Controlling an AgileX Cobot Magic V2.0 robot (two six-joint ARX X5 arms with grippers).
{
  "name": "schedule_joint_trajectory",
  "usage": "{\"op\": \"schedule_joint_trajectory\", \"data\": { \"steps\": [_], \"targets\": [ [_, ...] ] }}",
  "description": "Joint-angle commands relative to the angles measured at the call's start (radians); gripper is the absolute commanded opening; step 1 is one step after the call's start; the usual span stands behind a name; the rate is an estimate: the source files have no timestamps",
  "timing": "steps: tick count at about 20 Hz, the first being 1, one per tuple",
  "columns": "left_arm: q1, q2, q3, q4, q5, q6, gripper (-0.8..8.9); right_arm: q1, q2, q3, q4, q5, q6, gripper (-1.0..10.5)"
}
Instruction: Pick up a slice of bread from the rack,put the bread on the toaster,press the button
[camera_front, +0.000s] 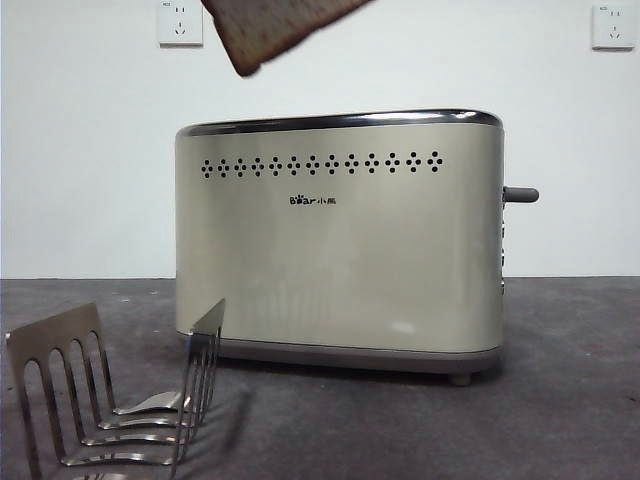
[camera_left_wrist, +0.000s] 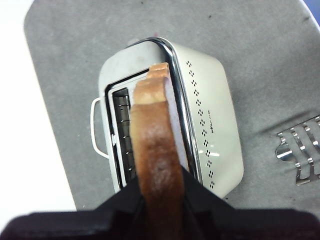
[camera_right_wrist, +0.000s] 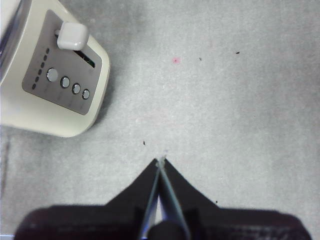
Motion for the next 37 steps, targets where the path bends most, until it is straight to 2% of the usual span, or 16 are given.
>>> {"op": "schedule_joint_trajectory", "data": {
  "steps": [1, 4, 6, 10, 12, 13, 15, 22, 27, 34, 37],
  "targets": [
    [0.02, 0.03, 0.004, 0.032, 0.008, 0.042, -0.09, 0.0, -0.001, 0.004, 0.001, 0.001, -0.008, 0.0],
    [0.043, 0.063, 0.027, 0.085, 0.029, 0.041, -0.1, 0.0, -0.001, 0.004, 0.001, 0.001, -0.008, 0.0],
    [0.066, 0.092, 0.08, 0.07, 0.084, 0.04, -0.1, 0.0, -0.001, 0.004, 0.001, 0.001, -0.008, 0.0],
    [0.096, 0.198, 0.266, -0.063, 0.095, 0.034, -0.1, 0.0, 0.003, 0.004, 0.002, 0.002, -0.008, 0.0],
    [0.103, 0.268, 0.377, -0.151, 0.094, 0.003, -0.1, 0.0, 0.003, 0.004, 0.003, 0.018, -0.008, 0.0],
    [0.106, 0.296, 0.414, -0.15, 0.111, -0.023, -0.1, 0.0, 0.003, 0.004, 0.003, 0.029, -0.008, 0.0],
    [0.106, 0.336, 0.456, -0.15, 0.171, -0.023, -0.1, 0.0, 0.003, 0.004, 0.002, 0.05, -0.008, 0.0],
    [0.134, 0.396, 0.458, -0.151, 0.172, -0.064, -0.1, 0.0, 0.003, 0.004, 0.003, 0.069, -0.008, 0.0],
    [0.15, 0.397, 0.457, -0.155, 0.173, -0.021, -0.11, 0.0, 0.003, 0.004, 0.005, 0.069, -0.008, 0.0],
    [0.143, 0.394, 0.431, -0.155, 0.192, -0.023, -0.1, 0.0, 0.003, 0.004, 0.003, 0.096, -0.007, 0.0],
    [0.137, 0.372, 0.367, -0.155, 0.188, -0.015, -0.11, 0.0, 0.003, 0.004, 0.005, 0.099, -0.007, 0.0]
  ]
}}
